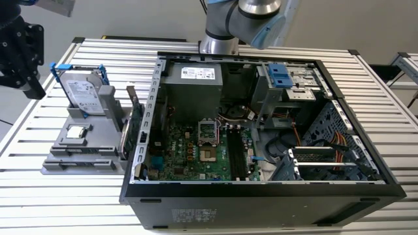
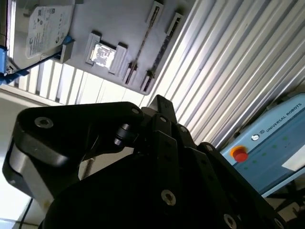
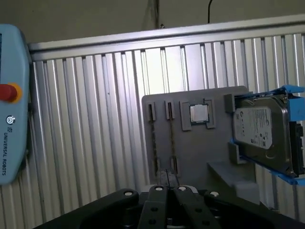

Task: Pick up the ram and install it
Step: 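Pick up the ram and move it above insertion slot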

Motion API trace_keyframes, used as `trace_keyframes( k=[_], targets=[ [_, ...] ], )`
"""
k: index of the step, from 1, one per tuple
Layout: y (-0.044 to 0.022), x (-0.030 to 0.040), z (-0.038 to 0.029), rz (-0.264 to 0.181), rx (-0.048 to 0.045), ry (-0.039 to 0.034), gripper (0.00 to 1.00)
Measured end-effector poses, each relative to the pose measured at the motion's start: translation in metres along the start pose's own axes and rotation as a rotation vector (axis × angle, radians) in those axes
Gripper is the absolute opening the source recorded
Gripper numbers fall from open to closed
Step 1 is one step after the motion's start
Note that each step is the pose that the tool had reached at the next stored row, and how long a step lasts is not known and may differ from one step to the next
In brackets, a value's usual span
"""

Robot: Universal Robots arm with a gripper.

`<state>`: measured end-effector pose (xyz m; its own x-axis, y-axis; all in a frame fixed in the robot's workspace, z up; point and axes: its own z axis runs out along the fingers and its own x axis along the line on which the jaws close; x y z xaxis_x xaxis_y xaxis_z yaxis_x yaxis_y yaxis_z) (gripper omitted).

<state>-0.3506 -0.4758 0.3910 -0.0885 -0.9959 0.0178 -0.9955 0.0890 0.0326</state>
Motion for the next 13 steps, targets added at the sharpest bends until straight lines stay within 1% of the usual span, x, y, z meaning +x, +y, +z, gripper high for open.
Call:
trace_keyframes(
  k=[7,11,13],
  targets=[
    [0.0,0.0,0.0,-0.122,0.0047,0.0037,0.0],
    [-0.0002,0.0,0.0,-0.172,0.0061,0.0052,0.0],
    [-0.0002,0.0,0.0,-0.188,0.0065,0.0056,0.0]
  ],
)
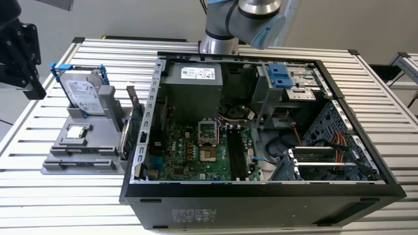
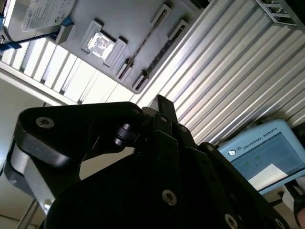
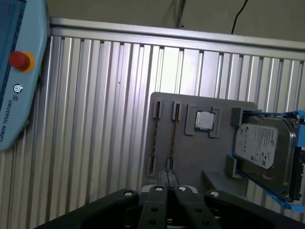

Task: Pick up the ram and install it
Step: 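Pick up the ram and move it above insertion slot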

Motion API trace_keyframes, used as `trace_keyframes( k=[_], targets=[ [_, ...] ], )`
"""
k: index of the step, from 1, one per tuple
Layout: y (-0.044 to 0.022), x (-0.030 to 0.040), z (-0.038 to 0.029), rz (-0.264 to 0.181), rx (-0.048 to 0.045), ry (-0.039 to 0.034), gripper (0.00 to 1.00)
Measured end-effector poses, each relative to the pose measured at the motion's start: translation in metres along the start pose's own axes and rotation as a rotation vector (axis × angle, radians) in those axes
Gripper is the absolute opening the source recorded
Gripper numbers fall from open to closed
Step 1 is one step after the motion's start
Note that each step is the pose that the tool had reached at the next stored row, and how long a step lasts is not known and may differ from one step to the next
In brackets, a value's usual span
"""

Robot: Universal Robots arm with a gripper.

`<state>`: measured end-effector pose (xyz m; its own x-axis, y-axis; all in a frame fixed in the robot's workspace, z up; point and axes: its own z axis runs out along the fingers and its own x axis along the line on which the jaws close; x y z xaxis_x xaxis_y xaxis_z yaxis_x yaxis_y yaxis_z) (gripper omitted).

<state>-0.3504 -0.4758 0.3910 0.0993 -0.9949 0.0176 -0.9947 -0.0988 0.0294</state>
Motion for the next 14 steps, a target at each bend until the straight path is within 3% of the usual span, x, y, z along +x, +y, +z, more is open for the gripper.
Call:
trace_keyframes(
  k=[14],
  targets=[
    [-0.002,0.0002,0.0004,-0.001,0.0,0.0001,0.0]
  ],
)
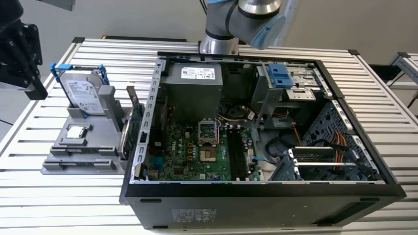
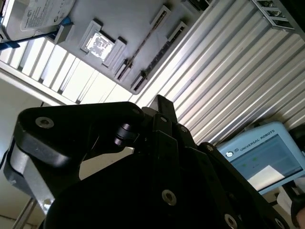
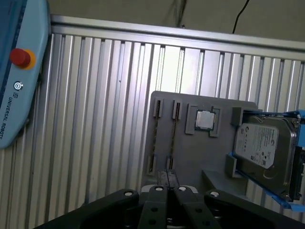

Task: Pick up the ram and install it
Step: 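Pick up the ram and move it above insertion slot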

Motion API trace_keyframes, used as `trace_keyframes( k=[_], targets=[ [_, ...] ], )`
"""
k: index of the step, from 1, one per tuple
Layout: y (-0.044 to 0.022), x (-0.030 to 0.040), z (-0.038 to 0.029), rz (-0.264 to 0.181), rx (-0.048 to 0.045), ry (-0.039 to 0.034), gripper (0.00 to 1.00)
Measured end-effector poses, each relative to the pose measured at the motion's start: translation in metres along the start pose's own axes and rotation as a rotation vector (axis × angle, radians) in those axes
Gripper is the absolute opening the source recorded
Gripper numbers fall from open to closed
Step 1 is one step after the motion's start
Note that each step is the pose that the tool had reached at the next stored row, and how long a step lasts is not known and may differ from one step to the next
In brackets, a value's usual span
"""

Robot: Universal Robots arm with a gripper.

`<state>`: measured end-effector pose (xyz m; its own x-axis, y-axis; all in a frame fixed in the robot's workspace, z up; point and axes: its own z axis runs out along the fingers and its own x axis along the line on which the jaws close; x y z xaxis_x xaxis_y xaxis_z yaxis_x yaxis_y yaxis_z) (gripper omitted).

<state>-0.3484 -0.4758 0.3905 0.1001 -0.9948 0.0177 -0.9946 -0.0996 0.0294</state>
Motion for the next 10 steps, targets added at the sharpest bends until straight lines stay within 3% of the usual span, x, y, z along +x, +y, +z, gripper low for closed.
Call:
trace_keyframes(
  k=[10],
  targets=[
    [-0.0001,-0.0001,0.0031,0.018,-0.0003,0.0,0.0]
  ],
)
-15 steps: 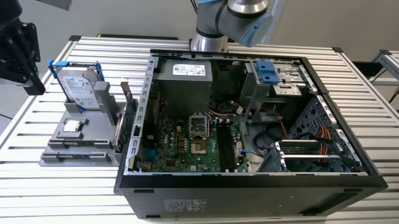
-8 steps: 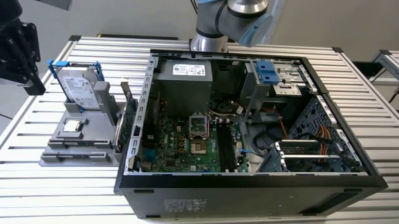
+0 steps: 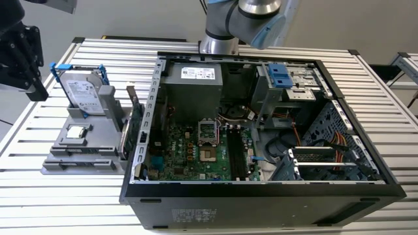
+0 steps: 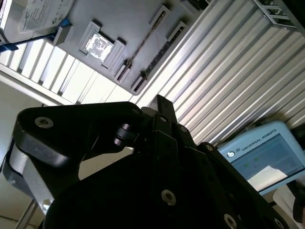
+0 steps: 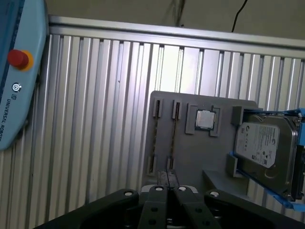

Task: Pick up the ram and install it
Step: 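Pick up the ram and move it above insertion slot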

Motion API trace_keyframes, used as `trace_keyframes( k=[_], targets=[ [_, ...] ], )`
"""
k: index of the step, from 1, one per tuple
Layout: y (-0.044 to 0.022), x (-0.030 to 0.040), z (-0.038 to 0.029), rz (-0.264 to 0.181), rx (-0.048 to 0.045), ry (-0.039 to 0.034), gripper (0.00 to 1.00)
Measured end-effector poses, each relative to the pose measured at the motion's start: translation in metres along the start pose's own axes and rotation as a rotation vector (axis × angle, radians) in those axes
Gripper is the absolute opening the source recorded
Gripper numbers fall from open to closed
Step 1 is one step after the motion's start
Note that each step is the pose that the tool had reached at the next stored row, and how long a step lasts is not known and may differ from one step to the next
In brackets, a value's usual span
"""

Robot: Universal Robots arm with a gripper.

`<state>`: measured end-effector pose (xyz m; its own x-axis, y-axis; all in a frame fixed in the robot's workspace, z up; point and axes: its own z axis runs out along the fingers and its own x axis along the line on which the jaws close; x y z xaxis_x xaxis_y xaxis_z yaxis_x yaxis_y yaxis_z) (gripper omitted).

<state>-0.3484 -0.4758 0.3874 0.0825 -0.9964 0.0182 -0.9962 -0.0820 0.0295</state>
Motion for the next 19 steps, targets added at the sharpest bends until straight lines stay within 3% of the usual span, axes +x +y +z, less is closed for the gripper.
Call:
trace_keyframes(
  k=[19],
  targets=[
    [-0.0008,-0.0004,0.0071,0.088,-0.0015,-0.0013,0.0]
  ],
)
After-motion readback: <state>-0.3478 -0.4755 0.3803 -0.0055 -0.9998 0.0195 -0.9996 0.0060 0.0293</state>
